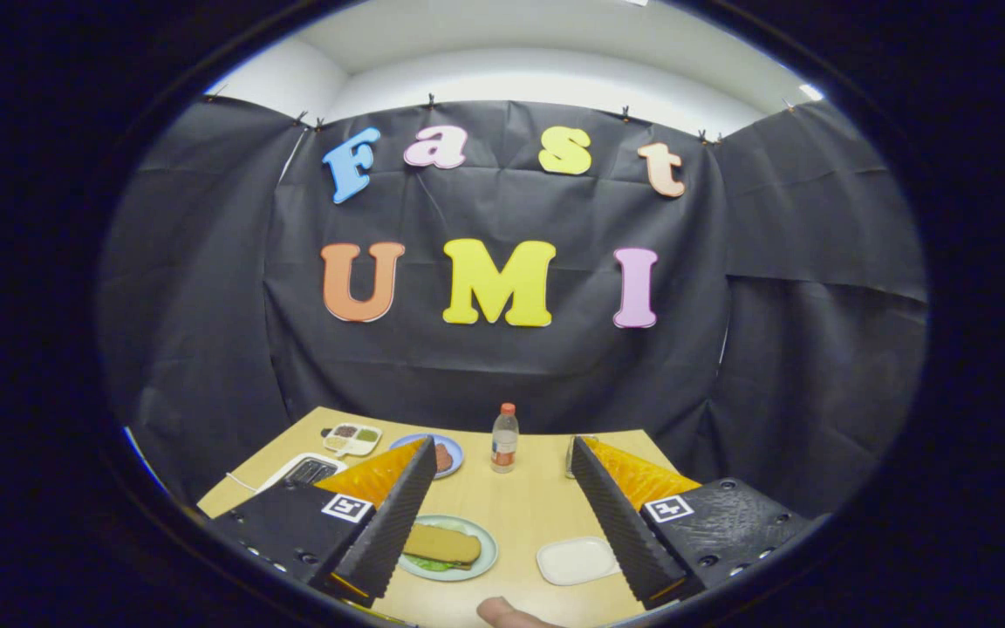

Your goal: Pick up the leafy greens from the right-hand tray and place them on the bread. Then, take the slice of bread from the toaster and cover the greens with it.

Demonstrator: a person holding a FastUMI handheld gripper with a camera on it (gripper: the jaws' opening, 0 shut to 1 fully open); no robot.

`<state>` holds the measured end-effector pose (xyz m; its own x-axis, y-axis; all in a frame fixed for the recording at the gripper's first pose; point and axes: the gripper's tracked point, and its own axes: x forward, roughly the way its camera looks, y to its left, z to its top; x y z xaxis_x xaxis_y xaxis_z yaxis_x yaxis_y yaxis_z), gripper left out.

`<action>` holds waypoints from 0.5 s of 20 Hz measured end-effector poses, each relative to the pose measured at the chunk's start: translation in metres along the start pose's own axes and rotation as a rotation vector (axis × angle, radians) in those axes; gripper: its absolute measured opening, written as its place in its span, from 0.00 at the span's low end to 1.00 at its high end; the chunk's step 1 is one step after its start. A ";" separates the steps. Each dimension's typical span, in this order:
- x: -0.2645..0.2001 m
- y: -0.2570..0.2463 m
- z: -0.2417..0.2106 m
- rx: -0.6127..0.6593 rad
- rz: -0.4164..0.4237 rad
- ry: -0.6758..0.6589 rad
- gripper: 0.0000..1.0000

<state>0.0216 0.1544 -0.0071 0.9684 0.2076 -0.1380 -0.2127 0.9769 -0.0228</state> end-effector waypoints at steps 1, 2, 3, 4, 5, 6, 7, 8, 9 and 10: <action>-0.006 -0.004 -0.001 -0.006 0.005 -0.007 0.97; -0.014 -0.004 0.000 -0.015 0.026 -0.015 0.97; -0.019 -0.005 0.003 -0.031 0.035 -0.038 0.97; -0.022 -0.014 0.006 -0.054 0.022 -0.060 0.96; -0.021 -0.022 0.005 -0.065 0.013 -0.078 0.96; -0.022 -0.026 0.005 -0.067 0.006 -0.081 0.95; -0.021 -0.029 0.001 -0.065 0.000 -0.080 0.95; -0.021 -0.033 -0.001 -0.059 -0.007 -0.072 0.95; -0.018 -0.038 -0.002 -0.050 -0.014 -0.067 0.95; -0.016 -0.040 -0.003 -0.042 -0.016 -0.061 0.96</action>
<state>0.0143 0.1123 -0.0070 0.9776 0.1960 -0.0766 -0.2011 0.9774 -0.0657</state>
